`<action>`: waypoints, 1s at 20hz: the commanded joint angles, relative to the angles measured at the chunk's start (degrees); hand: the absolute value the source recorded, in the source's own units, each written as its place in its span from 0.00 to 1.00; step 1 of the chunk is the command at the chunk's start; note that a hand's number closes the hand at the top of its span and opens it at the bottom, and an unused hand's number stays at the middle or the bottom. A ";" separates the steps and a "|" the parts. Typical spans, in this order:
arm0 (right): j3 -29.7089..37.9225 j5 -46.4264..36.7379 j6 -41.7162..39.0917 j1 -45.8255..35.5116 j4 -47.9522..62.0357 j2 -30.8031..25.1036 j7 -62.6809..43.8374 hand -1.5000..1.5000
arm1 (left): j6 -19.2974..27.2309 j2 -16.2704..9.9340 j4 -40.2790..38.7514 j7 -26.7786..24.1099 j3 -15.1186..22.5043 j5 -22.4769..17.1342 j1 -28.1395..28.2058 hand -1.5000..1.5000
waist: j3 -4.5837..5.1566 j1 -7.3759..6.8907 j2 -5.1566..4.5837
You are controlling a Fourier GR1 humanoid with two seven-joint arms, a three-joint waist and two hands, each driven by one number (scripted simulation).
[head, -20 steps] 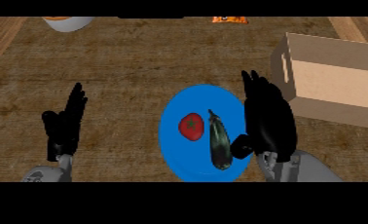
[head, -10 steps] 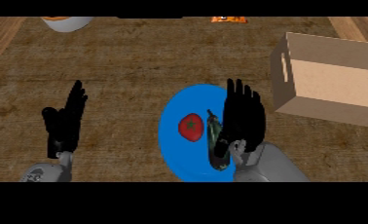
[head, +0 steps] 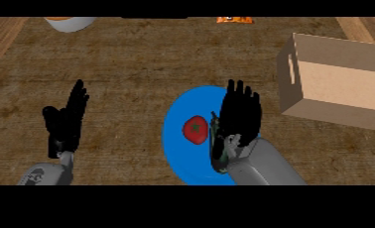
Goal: Pick the eggplant from the plate and place it in the cardboard box
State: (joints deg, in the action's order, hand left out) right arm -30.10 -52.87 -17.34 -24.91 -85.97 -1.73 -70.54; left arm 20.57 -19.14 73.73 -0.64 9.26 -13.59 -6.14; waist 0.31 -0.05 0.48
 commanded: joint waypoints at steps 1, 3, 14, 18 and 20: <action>1.66 -1.04 -5.00 -2.45 4.28 1.64 -14.64 0.00 | 0.91 1.12 1.73 1.32 0.75 0.21 -0.10 0.50 | -0.11 -0.80 -0.04; 2.67 0.59 -6.21 -4.36 4.26 1.66 -14.64 0.00 | -0.72 -0.61 1.03 0.12 -0.19 0.06 0.08 0.50 | -0.06 -1.13 -0.09; 2.49 -1.67 -4.32 -1.87 6.47 1.68 -14.65 0.00 | 0.94 2.05 -0.60 -0.11 0.82 1.51 -0.67 0.50 | -0.10 -0.24 0.01; 4.06 -1.89 -4.55 -3.86 9.99 1.68 -14.65 0.00 | 0.48 1.68 -0.13 1.54 0.76 1.48 -2.62 0.50 | -0.14 -0.74 -0.19; 5.11 -2.38 -4.32 -3.63 12.35 1.69 -14.64 0.00 | 0.83 1.94 -0.34 0.77 1.07 2.02 -1.45 0.50 | -0.15 -1.12 -0.33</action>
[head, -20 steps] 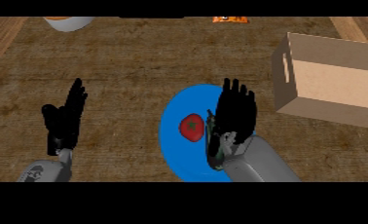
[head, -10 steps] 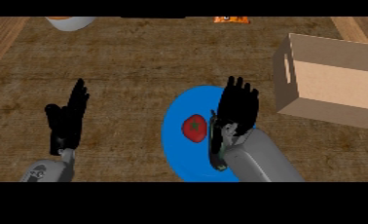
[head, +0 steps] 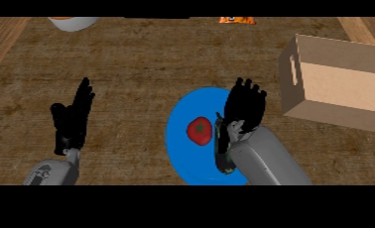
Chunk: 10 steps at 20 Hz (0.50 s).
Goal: Pick the eggplant from the plate and place it in the cardboard box
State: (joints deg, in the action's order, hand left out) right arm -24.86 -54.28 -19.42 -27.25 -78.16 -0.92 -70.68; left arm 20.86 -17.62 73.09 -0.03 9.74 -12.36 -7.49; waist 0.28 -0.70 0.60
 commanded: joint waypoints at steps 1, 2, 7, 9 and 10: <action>0.70 -0.56 -3.75 -2.72 4.36 0.87 -14.50 0.00 | -0.69 -0.57 0.84 0.59 -0.23 -0.20 0.24 0.50 | -0.12 -0.62 -0.35; -0.06 -0.62 -3.62 0.12 2.65 0.87 -14.50 0.00 | -0.22 0.29 0.96 -0.29 -0.03 -0.13 1.37 0.50 | -0.13 0.02 -0.15; -0.54 -0.77 -3.19 0.03 3.79 0.87 -14.50 0.00 | -0.08 -0.01 -0.25 0.05 -1.17 -0.10 -0.37 0.50 | -0.12 0.26 -0.23; 2.05 -0.26 -4.61 -2.78 5.16 0.87 -14.50 0.00 | 0.15 0.45 -0.11 -0.71 -0.62 0.50 0.69 0.50 | -0.13 -0.20 -0.36; 0.58 -0.22 -3.69 -1.75 4.78 0.87 -14.50 0.00 | -0.18 0.34 0.69 0.06 -0.35 0.36 0.65 0.50 | -0.14 -0.31 -0.22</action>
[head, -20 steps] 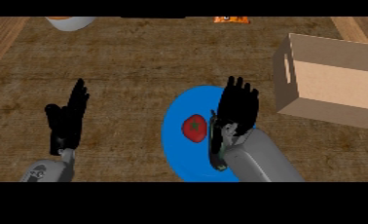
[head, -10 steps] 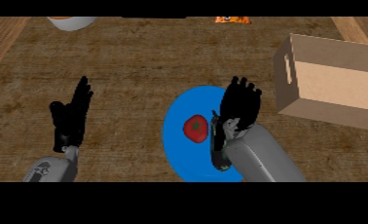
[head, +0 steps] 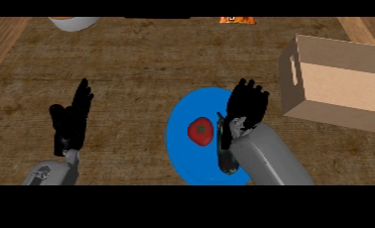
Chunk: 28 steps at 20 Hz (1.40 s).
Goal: Pick the eggplant from the plate and place it in the cardboard box
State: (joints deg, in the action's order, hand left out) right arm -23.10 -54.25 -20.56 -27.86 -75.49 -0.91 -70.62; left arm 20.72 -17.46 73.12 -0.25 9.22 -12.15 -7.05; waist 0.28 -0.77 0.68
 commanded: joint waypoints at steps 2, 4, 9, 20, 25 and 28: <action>-1.52 0.42 -2.61 -1.04 3.15 0.87 -14.55 0.00 | -1.00 -1.00 0.92 0.47 -0.61 -0.28 0.21 0.50 | -0.16 -0.56 -0.39; -1.61 -0.19 -2.79 0.74 1.86 0.87 -14.56 0.00 | -1.03 -0.68 -1.36 -0.22 -1.66 -0.59 -0.67 0.50 | -0.13 0.52 -0.42; -3.09 0.89 0.69 0.99 4.17 0.87 -14.56 0.00 | -2.98 -1.46 -0.63 -0.21 -1.89 -1.07 -0.77 0.50 | -0.17 -0.25 -0.54; -4.02 1.07 3.28 2.85 4.69 0.87 -14.58 0.00 | -1.42 0.15 2.79 -0.40 -0.17 0.82 2.88 0.50 | -0.24 -0.32 -0.34; -7.73 -1.77 3.63 1.02 4.46 0.87 -9.90 1.00 | -2.01 -0.18 2.31 0.70 -2.27 0.11 1.09 0.50 | -0.27 0.25 -0.51; -7.56 -1.33 3.40 -3.30 7.67 0.87 -10.91 1.00 | -1.33 1.47 -1.78 -1.43 -1.63 1.75 -0.95 0.50 | -0.23 0.10 -0.78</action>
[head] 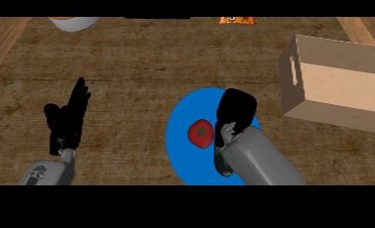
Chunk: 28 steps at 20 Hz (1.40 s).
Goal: Pick the eggplant from the plate and place it in the cardboard box
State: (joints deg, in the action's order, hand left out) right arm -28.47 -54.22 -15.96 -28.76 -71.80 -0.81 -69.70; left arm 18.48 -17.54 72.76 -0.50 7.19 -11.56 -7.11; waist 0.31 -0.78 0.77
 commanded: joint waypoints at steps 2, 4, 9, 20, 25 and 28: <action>-5.39 -1.59 1.29 -1.26 3.19 0.77 -12.89 1.00 | -0.38 0.37 0.32 1.45 -0.11 0.18 -1.12 0.50 | -0.30 -0.19 -0.75; -3.45 -3.98 0.29 -0.66 4.18 0.77 -9.82 1.00 | 0.42 0.91 1.28 0.04 0.35 1.04 1.51 0.50 | -0.30 0.09 -0.69; -10.67 -0.98 -0.75 13.28 -13.75 -9.28 15.91 1.00 | 0.22 0.47 0.44 -1.09 -1.47 0.55 3.23 0.50 | -0.33 2.40 -0.17; -14.06 4.50 5.47 30.91 -53.27 -37.50 44.04 1.00 | 0.87 -0.04 1.64 -0.76 -3.24 -0.34 4.78 0.50 | -0.40 5.29 0.51; -2.38 11.13 9.26 39.60 -70.76 -46.35 46.96 1.00 | 1.60 0.01 2.77 -0.94 -3.45 -0.02 6.10 0.50 | -0.41 5.87 0.40; 7.47 17.11 10.62 41.79 -74.93 -48.15 47.75 1.00 | 0.57 -0.77 3.61 0.23 -3.62 -0.55 5.85 0.50 | -0.44 5.33 0.13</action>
State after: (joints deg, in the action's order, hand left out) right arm -30.31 -44.81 -6.46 7.87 -133.57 -44.18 -22.53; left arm 19.63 -17.75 75.57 -0.42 3.93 -11.78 -2.00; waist -0.11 4.79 1.11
